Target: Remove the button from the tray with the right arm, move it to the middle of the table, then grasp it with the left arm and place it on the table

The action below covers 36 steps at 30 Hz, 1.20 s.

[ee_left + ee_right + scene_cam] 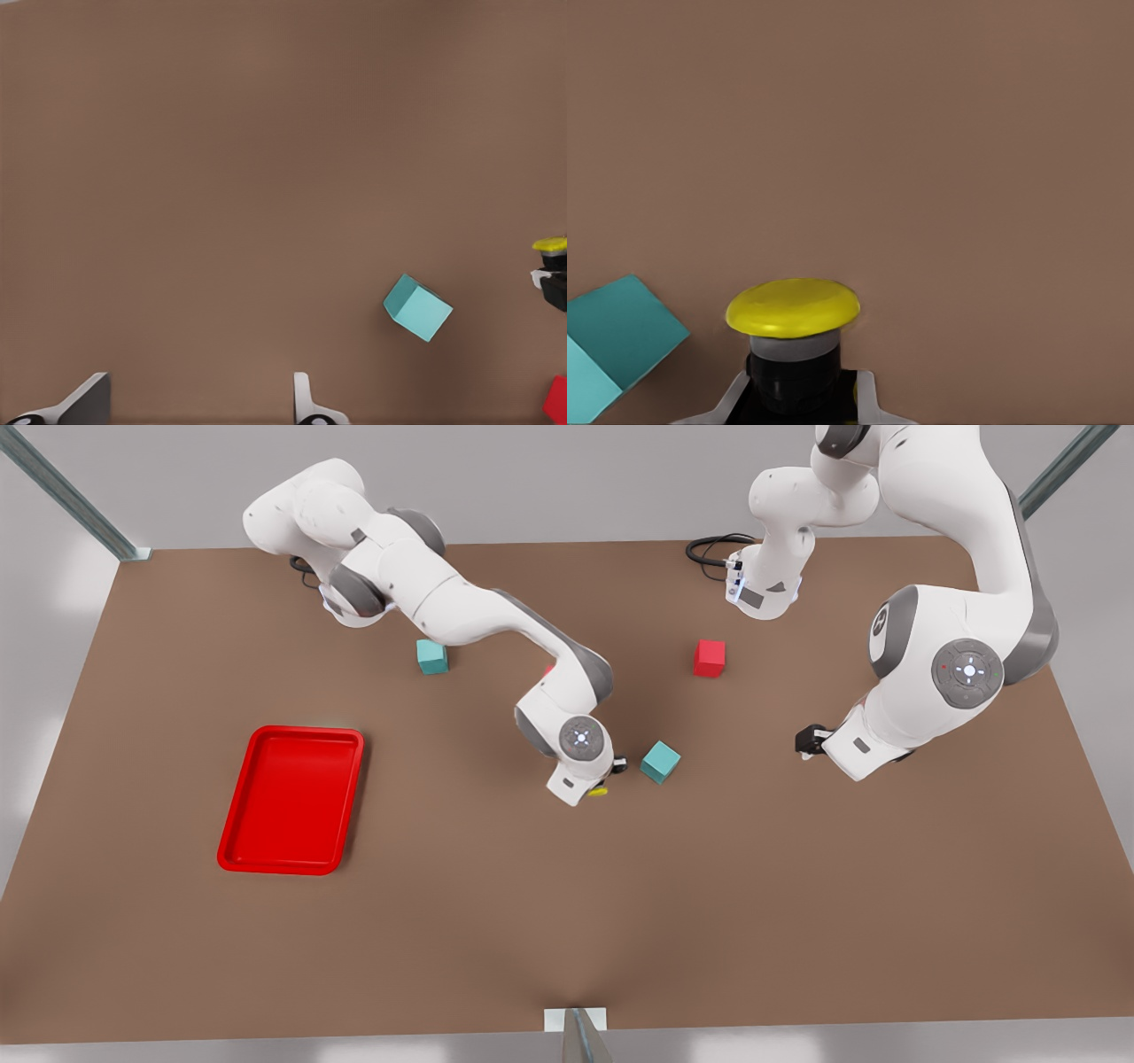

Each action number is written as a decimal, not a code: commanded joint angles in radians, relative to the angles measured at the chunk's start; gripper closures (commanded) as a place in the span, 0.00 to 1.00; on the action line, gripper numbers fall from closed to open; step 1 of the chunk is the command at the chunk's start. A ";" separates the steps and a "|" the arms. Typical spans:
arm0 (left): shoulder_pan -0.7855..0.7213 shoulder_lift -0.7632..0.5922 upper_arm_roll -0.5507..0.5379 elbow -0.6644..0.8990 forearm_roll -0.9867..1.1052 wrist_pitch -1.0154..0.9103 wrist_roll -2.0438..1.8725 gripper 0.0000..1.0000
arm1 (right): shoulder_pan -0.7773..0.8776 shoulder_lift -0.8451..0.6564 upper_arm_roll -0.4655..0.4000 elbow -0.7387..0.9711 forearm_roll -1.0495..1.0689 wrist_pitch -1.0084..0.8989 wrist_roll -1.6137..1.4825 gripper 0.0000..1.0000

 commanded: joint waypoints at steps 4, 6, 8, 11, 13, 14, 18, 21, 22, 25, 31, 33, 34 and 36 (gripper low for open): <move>0.000 0.002 0.000 0.001 0.001 0.002 0.000 0.00 | -0.005 0.079 -0.018 0.056 0.029 0.029 0.545 0.57; 0.000 0.002 0.000 0.001 0.001 0.003 0.000 0.00 | 0.010 0.094 -0.033 0.055 0.028 0.062 0.496 0.57; 0.000 0.004 0.000 0.001 0.001 0.005 0.000 0.00 | 0.024 0.113 -0.042 0.053 0.028 0.072 0.485 0.57; 0.002 0.005 0.000 0.001 0.001 0.005 0.000 0.00 | 0.044 0.128 -0.064 0.047 0.026 0.080 0.473 0.52; 0.002 0.005 0.000 0.001 0.001 0.005 0.000 0.00 | 0.061 0.125 -0.088 0.039 0.022 0.072 0.450 0.01; 0.002 0.005 0.000 0.001 0.001 0.003 0.000 0.00 | 0.079 0.113 -0.133 0.030 0.022 0.046 0.421 0.00; 0.000 0.005 0.000 0.001 0.001 0.003 0.000 0.00 | 0.076 -0.180 -0.128 -0.076 0.025 0.017 0.343 0.00; -0.067 0.008 0.000 0.001 0.002 -0.001 -0.038 0.00 | 0.053 -0.387 -0.124 -0.065 0.032 -0.171 0.262 0.00; -0.168 0.031 -0.002 0.001 -0.001 -0.001 -0.333 0.00 | -0.013 -0.473 -0.127 -0.067 0.031 -0.234 0.067 0.00; -0.526 0.289 -0.002 0.008 -0.038 0.287 -1.170 0.00 | -0.280 -0.656 -0.125 -0.284 -0.058 -0.357 -0.492 0.00; -0.560 0.559 0.018 0.007 -0.064 0.834 -1.227 0.00 | -0.631 -0.967 0.093 -0.594 -0.149 -0.486 -0.501 0.00; -0.560 0.579 0.027 0.002 -0.061 0.870 -1.227 0.00 | -0.634 -0.966 0.086 -0.587 -0.196 -0.489 -0.518 0.00; -0.563 0.579 0.027 -0.001 -0.044 0.873 -1.227 0.00 | -0.622 -0.960 0.094 -0.571 -0.192 -0.491 -0.515 0.00; -0.568 0.579 0.027 -0.016 -0.012 0.876 -1.227 0.00 | -0.614 -0.927 0.094 -0.561 -0.193 -0.480 -0.518 0.00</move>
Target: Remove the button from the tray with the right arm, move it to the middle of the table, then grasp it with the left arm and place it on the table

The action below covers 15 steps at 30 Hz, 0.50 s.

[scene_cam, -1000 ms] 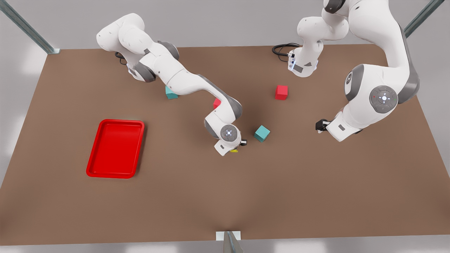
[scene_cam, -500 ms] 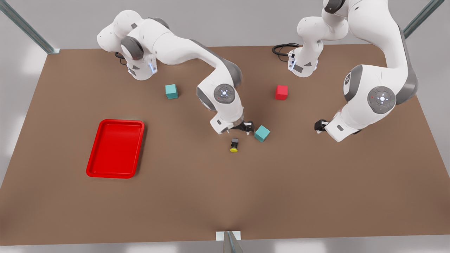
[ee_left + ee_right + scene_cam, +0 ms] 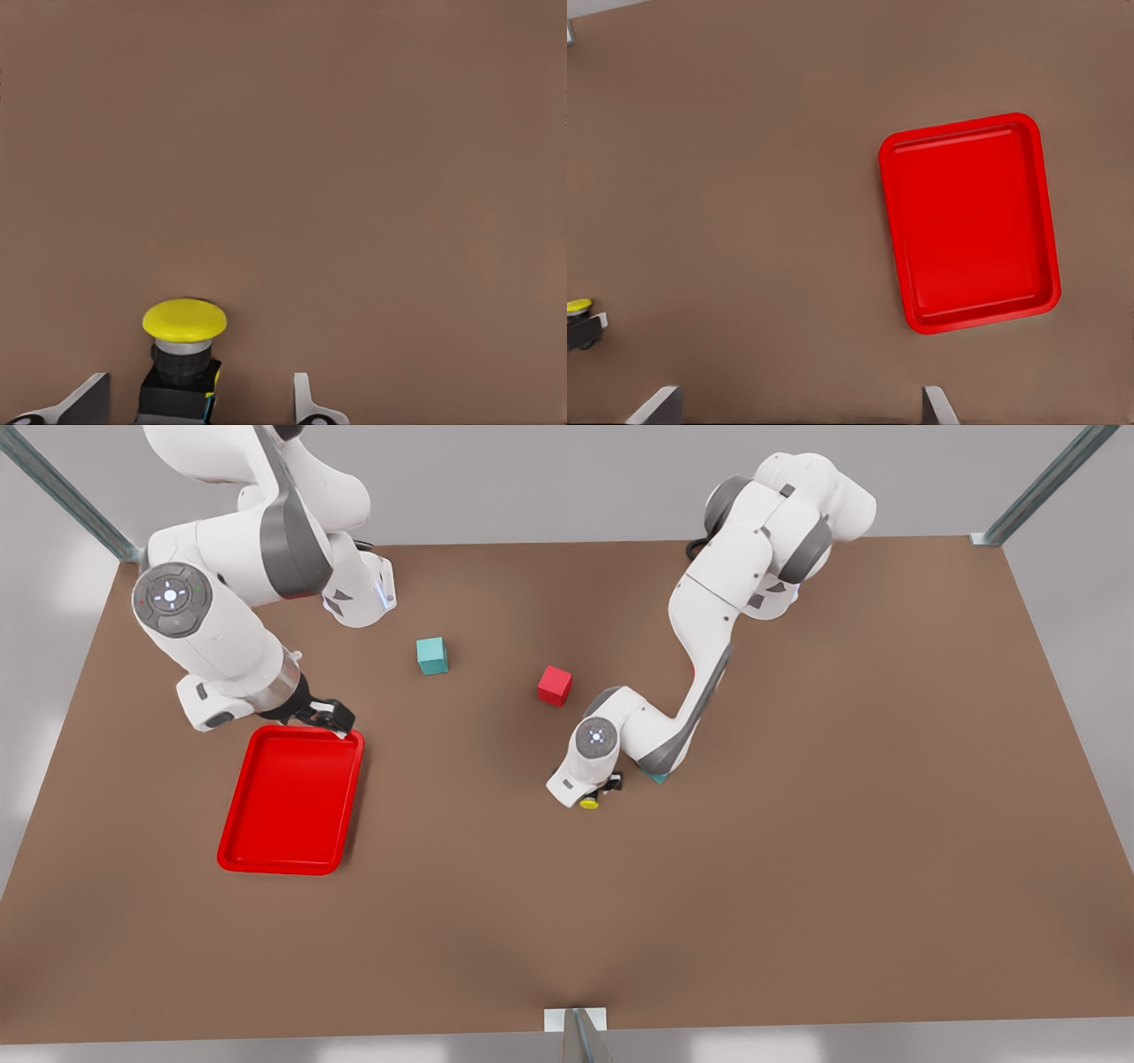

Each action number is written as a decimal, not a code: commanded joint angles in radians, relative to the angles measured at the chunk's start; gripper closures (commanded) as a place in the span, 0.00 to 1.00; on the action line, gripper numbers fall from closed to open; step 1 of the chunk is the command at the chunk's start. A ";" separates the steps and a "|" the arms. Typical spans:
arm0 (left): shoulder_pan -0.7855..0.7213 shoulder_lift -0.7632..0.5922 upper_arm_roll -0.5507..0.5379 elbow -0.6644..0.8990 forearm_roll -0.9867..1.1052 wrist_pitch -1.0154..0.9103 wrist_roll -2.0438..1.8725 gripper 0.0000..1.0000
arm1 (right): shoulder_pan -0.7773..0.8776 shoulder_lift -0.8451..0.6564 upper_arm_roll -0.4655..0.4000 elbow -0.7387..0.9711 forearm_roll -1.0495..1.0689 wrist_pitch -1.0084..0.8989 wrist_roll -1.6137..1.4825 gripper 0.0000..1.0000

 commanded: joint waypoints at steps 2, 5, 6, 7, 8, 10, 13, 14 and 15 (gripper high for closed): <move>-0.001 0.004 0.000 -0.009 0.054 0.161 -0.565 0.00 | -0.057 0.016 -0.007 0.035 -0.022 -0.074 -0.360 0.00; -0.001 0.004 0.000 -0.038 0.095 0.156 -0.510 0.00 | -0.108 0.019 -0.005 0.041 0.021 -0.077 -0.406 0.00; -0.001 0.002 0.000 -0.040 0.101 0.152 -0.509 0.00 | -0.108 0.025 -0.005 0.041 0.019 -0.076 -0.405 0.00; 0.000 0.001 0.000 -0.040 0.123 0.150 -0.509 0.00 | -0.108 0.027 -0.005 0.041 0.022 -0.076 -0.403 0.00; 0.002 -0.001 0.000 -0.040 0.129 0.145 -0.509 0.00 | -0.108 0.028 -0.005 0.041 0.035 -0.076 -0.401 0.00; 0.002 -0.001 0.000 -0.040 0.169 0.135 -0.490 0.00 | -0.108 0.041 -0.005 0.045 0.032 -0.074 -0.403 0.00; 0.000 -0.001 0.000 -0.040 0.175 0.061 -0.346 0.00 | -0.119 0.039 -0.005 0.052 0.053 -0.077 -0.401 0.00; -0.001 -0.001 -0.001 -0.040 0.175 0.061 -0.350 0.00 | -0.119 0.039 -0.005 0.050 0.047 -0.077 -0.401 0.00; -0.004 -0.001 -0.001 -0.040 0.173 0.059 -0.354 0.00 | -0.109 0.039 -0.004 0.050 0.046 -0.079 -0.397 0.00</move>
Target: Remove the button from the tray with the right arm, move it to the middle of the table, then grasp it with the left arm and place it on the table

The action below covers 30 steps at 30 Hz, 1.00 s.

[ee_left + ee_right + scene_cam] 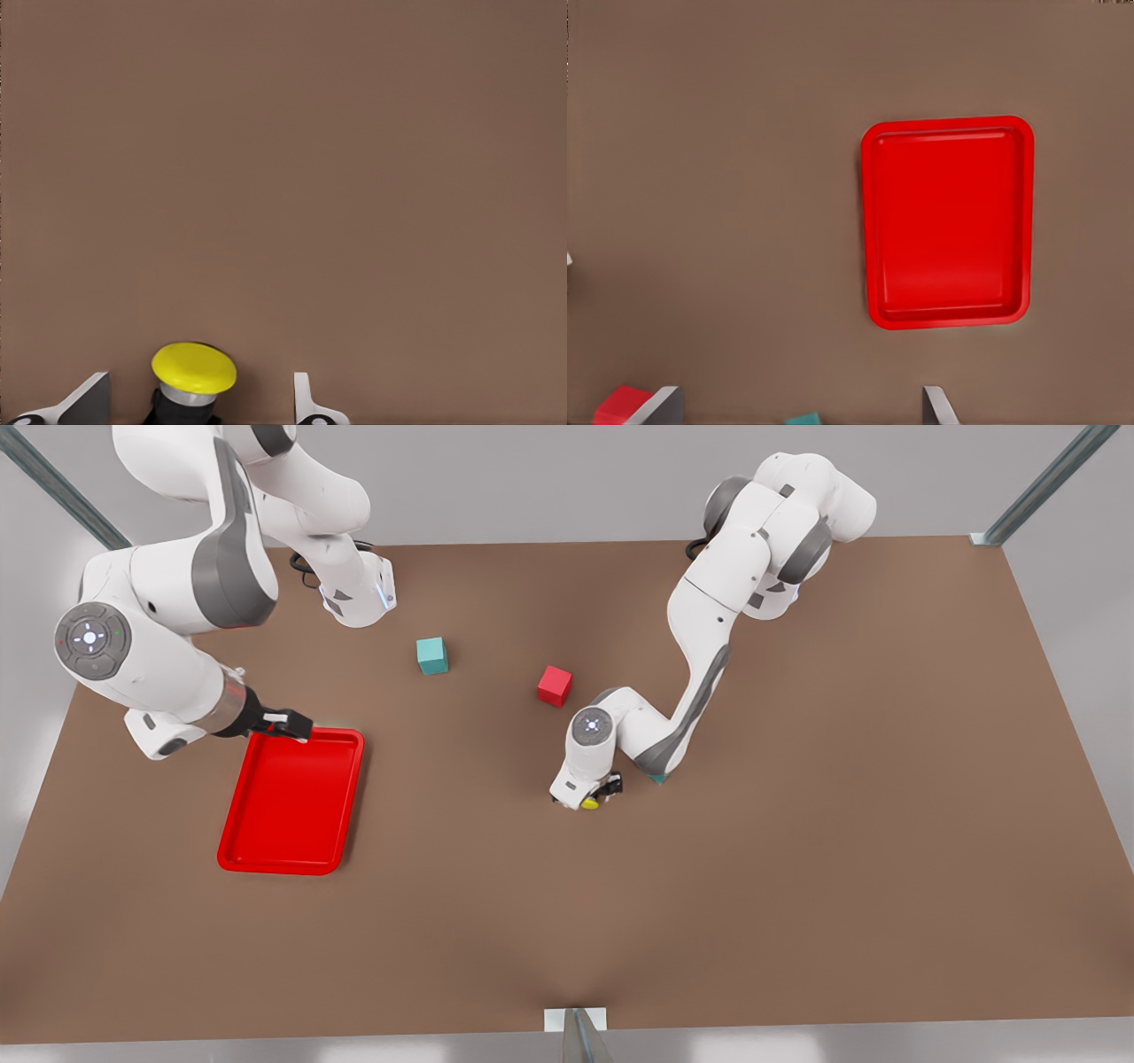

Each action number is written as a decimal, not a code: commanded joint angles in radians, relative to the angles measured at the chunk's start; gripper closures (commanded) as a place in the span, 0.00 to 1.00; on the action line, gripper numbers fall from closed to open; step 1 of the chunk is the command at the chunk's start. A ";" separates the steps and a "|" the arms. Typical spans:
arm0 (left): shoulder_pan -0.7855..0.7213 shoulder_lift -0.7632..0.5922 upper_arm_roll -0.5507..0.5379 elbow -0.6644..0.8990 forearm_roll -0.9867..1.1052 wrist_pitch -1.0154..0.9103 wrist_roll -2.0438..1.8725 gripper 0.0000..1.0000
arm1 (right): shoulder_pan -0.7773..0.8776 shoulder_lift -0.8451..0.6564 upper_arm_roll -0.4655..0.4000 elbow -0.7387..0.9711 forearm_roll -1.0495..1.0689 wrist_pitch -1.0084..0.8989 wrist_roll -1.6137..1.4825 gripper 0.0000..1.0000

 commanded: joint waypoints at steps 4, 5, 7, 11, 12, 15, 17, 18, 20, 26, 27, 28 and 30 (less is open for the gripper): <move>-0.003 0.014 -0.002 0.000 0.010 -0.029 -0.103 0.00 | -0.004 -0.003 -0.002 0.002 -0.017 -0.011 -0.175 0.00; -0.003 0.017 -0.002 0.000 0.010 -0.029 -0.103 0.00 | -0.004 -0.003 -0.002 0.002 -0.025 -0.011 -0.174 0.00; 0.000 0.021 -0.002 0.000 0.008 -0.026 -0.101 0.00 | -0.004 -0.003 0.000 0.027 -0.025 -0.012 -0.174 0.00; 0.002 0.024 -0.003 0.000 0.008 -0.024 -0.100 0.00 | 0.000 -0.003 0.001 0.037 -0.028 -0.011 -0.177 0.00; 0.004 0.024 -0.003 0.000 0.008 -0.024 -0.100 0.00 | 0.012 -0.003 0.006 0.050 -0.026 -0.011 -0.171 0.00; 0.005 0.023 -0.003 0.000 0.007 -0.024 -0.098 0.15 | 0.008 -0.004 0.004 0.048 -0.031 -0.012 -0.167 0.00; 0.005 0.023 -0.005 0.000 0.005 -0.028 -0.098 0.20 | 0.003 -0.006 0.006 0.050 -0.028 -0.014 -0.172 0.00; 0.005 0.023 -0.005 0.002 0.005 -0.028 -0.098 0.21 | 0.003 -0.006 0.006 0.048 -0.020 -0.026 -0.172 0.00; 0.007 0.021 -0.005 0.002 0.005 -0.028 -0.098 0.28 | 0.002 -0.006 0.004 0.050 -0.019 -0.027 -0.172 0.00; 0.016 0.021 -0.005 0.002 0.002 -0.028 -0.097 0.52 | -0.009 -0.004 -0.002 0.065 -0.027 -0.026 -0.171 0.00; 0.016 0.021 -0.007 0.002 0.002 -0.028 -0.097 0.52 | -0.009 -0.003 -0.002 0.065 -0.027 -0.026 -0.169 0.00; 0.016 0.021 -0.007 0.002 0.001 -0.028 -0.097 0.53 | -0.009 -0.003 -0.002 0.065 -0.027 -0.026 -0.171 0.00; 0.017 0.021 -0.007 0.002 -0.005 -0.028 -0.095 0.55 | -0.007 -0.003 -0.002 0.065 -0.027 -0.026 -0.171 0.00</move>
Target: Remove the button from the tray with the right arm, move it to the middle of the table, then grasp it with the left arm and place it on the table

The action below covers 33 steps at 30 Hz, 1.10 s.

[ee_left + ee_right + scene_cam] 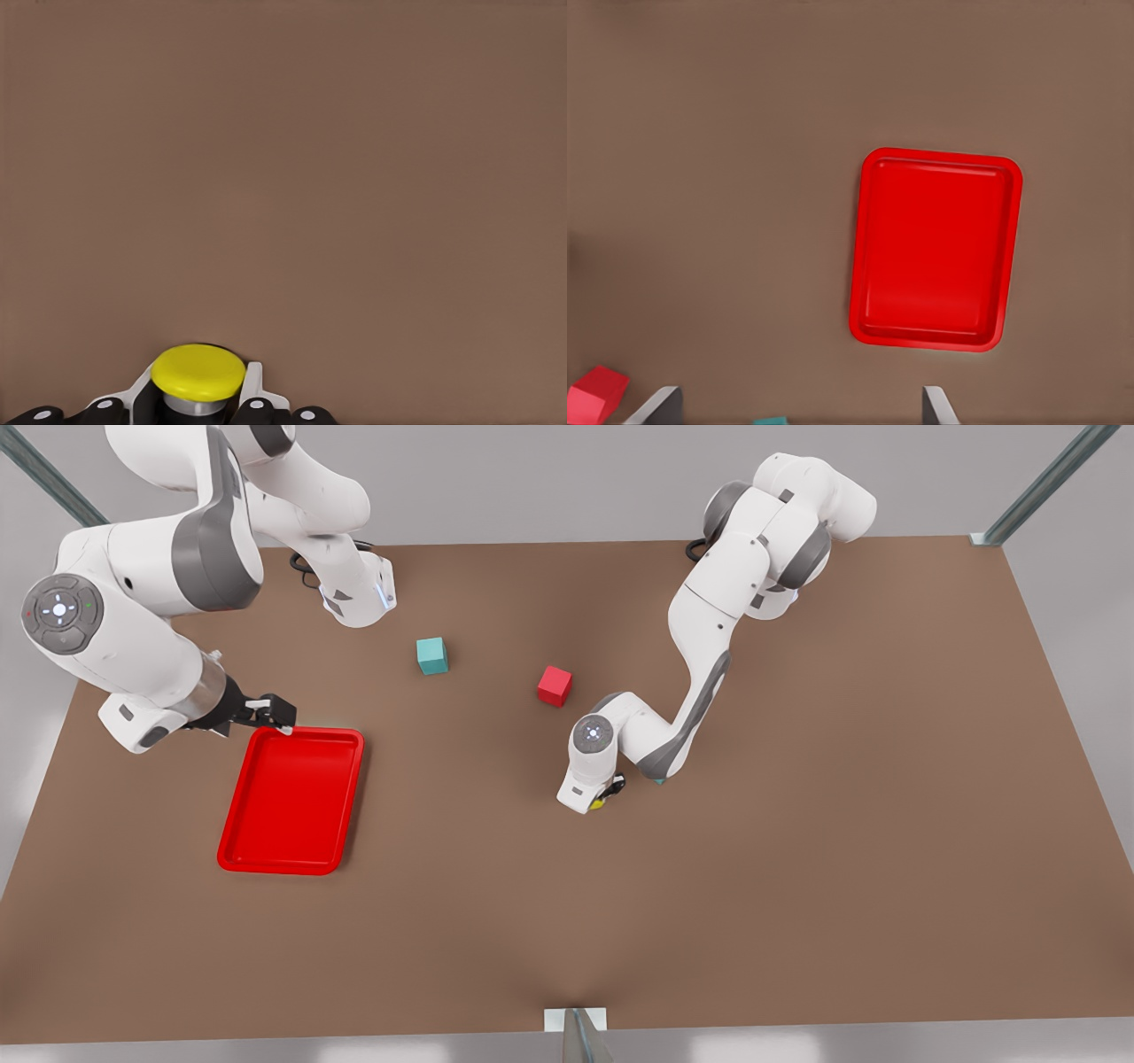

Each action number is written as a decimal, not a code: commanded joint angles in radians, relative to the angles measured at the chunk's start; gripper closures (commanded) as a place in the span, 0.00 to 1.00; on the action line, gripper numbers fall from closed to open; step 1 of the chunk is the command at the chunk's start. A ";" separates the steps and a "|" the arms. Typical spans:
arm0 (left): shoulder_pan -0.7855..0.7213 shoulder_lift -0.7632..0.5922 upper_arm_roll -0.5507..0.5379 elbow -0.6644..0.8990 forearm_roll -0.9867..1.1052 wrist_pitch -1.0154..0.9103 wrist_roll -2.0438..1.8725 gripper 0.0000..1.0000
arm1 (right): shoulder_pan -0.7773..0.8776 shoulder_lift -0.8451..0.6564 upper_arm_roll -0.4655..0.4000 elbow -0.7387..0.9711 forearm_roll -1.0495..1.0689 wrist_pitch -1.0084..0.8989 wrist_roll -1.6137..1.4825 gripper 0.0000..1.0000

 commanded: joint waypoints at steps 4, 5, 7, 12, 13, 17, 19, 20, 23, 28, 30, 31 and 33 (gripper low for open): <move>0.027 -0.010 -0.013 0.008 -0.009 -0.010 -0.010 0.55 | -0.001 -0.001 0.000 0.001 -0.002 -0.002 -0.032 0.00; 0.027 -0.018 -0.012 0.008 -0.009 -0.010 -0.012 0.55 | -0.007 -0.001 0.000 0.001 -0.002 -0.002 -0.032 0.00; 0.027 -0.033 -0.010 0.009 -0.012 -0.013 -0.016 0.55 | -0.007 -0.001 0.000 0.001 -0.002 -0.002 -0.032 0.00; 0.024 -0.049 0.002 0.024 -0.004 -0.043 -0.179 0.55 | -0.013 -0.001 0.000 0.001 -0.002 -0.002 -0.035 0.00; 0.015 -0.049 0.017 0.046 0.014 -0.045 -0.327 0.55 | -0.014 -0.001 0.000 0.001 -0.002 -0.002 -0.035 0.00; -0.121 -0.047 0.175 0.135 0.159 -0.102 -1.004 0.54 | -0.028 -0.002 0.000 0.001 -0.002 -0.002 -0.035 0.00; -0.264 -0.039 0.356 0.136 0.160 -0.201 -1.223 0.54 | -0.034 0.001 0.000 0.024 -0.005 0.004 -0.035 0.00; -0.293 -0.032 0.401 0.136 0.165 -0.279 -1.312 0.54 | -0.039 0.001 -0.001 0.033 -0.022 0.020 -0.033 0.00; -0.321 -0.007 0.442 0.172 0.307 -0.451 -1.674 0.54 | -0.037 0.002 0.002 0.034 -0.031 0.020 -0.032 0.00; -0.326 0.050 0.439 0.193 0.473 -0.474 -1.883 0.54 | -0.039 0.002 0.002 0.034 -0.031 0.020 -0.032 0.00; -0.326 0.073 0.438 0.192 0.563 -0.467 -1.908 0.54 | -0.039 0.002 0.002 0.034 -0.031 0.020 -0.033 0.00; -0.326 0.079 0.436 0.190 0.600 -0.467 -1.911 0.54 | -0.041 0.002 0.002 0.034 -0.031 0.020 -0.033 0.00; -0.326 0.103 0.436 0.190 0.671 -0.467 -1.944 0.54 | -0.041 0.002 0.002 0.034 -0.031 0.020 -0.033 0.00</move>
